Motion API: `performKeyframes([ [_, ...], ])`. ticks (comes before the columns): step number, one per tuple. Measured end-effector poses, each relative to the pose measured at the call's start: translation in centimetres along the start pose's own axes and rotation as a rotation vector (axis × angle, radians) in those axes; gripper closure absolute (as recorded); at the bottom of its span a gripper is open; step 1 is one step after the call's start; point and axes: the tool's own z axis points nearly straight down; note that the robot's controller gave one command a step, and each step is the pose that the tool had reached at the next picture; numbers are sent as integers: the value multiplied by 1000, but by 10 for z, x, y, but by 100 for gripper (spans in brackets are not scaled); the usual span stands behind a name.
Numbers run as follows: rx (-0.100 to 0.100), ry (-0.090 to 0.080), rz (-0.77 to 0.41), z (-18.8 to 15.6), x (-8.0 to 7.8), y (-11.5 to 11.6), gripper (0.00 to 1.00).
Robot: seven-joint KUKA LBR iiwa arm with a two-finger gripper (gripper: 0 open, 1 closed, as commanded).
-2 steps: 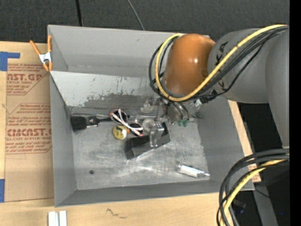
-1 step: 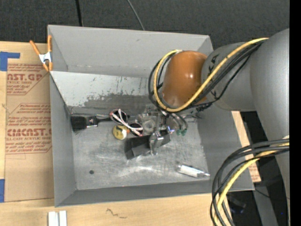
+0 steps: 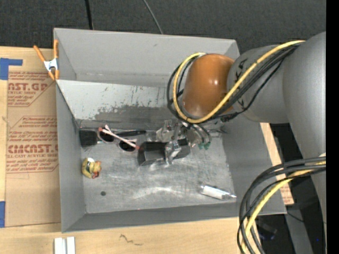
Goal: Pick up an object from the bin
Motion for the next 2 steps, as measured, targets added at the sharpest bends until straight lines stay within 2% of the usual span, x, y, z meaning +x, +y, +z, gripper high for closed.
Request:
performKeyframes([
  [1,0,0,0,0,0,0,100],
  [2,2,19,0,-46,-1,1,100],
])
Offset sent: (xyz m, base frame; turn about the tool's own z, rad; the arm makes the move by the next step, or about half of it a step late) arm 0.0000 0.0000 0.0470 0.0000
